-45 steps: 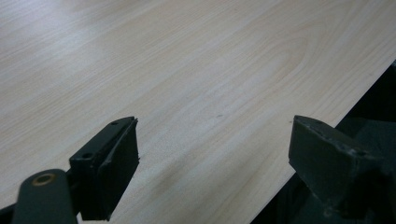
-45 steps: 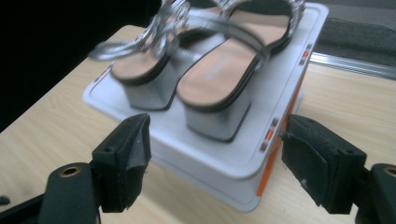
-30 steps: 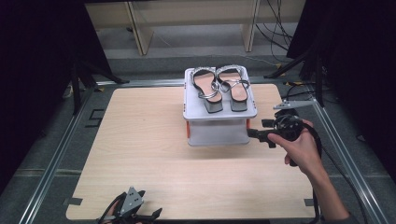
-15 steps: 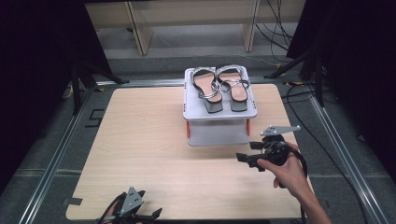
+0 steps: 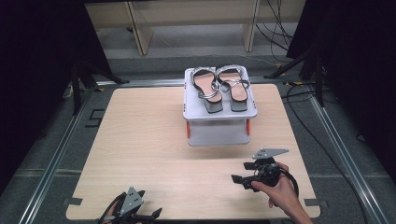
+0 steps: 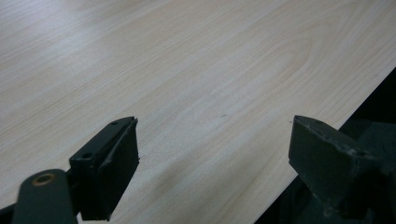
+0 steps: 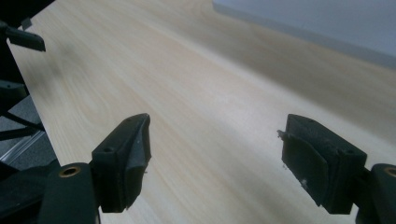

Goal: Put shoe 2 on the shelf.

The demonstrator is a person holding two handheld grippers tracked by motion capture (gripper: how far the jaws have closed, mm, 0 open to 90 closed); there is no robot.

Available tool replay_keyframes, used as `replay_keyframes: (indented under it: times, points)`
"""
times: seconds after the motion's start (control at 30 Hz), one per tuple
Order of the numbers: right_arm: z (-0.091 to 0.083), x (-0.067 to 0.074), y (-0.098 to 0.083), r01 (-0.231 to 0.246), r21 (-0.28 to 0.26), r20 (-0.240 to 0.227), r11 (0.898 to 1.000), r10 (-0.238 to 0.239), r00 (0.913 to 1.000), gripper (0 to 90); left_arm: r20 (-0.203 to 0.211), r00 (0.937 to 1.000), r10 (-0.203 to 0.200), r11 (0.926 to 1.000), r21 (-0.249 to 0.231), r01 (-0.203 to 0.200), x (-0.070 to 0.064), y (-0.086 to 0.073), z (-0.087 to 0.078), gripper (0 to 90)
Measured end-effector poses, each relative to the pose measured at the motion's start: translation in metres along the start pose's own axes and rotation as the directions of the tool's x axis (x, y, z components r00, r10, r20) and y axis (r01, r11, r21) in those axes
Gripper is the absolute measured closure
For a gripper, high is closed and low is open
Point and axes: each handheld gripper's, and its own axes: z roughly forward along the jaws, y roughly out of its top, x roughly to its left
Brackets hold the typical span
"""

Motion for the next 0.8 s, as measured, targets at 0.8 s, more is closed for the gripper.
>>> replay_keyframes:
  times: [0.8]
  points:
    - [0.003,0.015,-0.040,0.028,0.022,-0.016,0.999,-0.028,0.9995,21.2,0.003,1.0000,0.000,0.9999,-0.014,0.000,-0.001,0.000,-0.001,15.4]
